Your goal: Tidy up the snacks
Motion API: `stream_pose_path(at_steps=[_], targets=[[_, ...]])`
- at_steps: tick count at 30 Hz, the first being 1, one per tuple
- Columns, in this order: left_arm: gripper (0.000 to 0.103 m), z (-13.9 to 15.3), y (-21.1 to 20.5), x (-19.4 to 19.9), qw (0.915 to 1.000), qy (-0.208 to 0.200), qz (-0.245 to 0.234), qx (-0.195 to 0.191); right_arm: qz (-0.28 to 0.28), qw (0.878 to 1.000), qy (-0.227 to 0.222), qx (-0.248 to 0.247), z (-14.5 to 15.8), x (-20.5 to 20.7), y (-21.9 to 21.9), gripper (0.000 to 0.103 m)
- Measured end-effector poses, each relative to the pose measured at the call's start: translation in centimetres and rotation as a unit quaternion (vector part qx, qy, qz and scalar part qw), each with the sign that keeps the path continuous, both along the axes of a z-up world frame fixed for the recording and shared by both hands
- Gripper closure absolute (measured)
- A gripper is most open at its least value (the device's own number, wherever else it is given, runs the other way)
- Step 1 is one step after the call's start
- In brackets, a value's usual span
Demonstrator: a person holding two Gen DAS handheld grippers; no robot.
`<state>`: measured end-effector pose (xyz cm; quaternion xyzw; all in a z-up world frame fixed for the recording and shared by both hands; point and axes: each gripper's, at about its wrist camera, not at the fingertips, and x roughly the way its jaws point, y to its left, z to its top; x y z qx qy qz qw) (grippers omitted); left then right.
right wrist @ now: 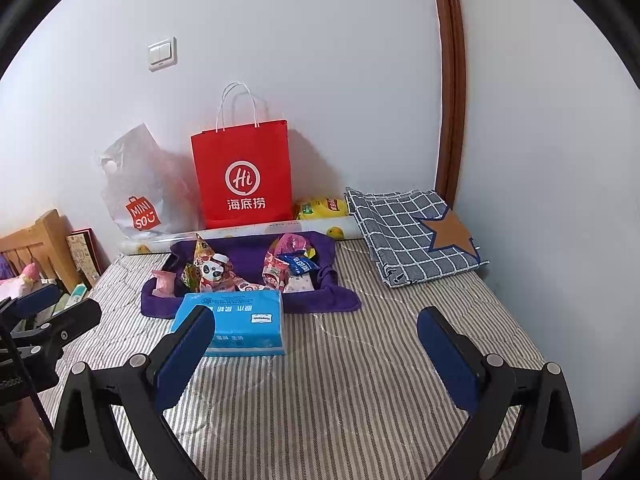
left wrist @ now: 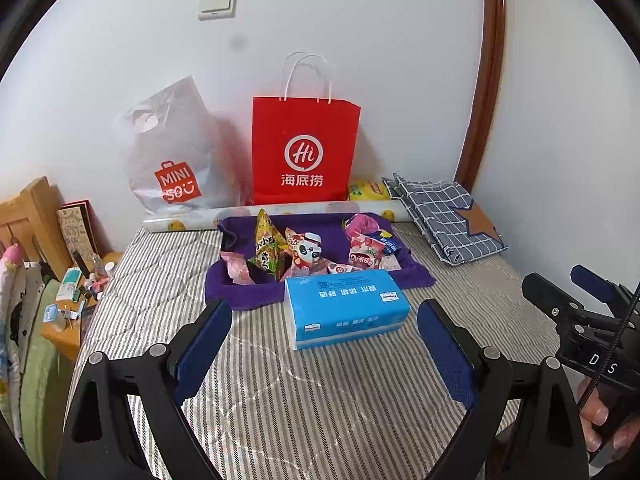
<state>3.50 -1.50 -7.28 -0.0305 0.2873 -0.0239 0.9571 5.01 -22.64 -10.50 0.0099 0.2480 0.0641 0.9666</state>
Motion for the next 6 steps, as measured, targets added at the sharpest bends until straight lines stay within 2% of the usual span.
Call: stream_pose_path(at_steps=[6], targets=[[0.009, -0.21, 0.11, 0.26, 1.0000, 0.005, -0.001, 0.000, 0.003, 1.000, 0.000, 0.001, -0.24, 0.27, 0.16, 0.001]])
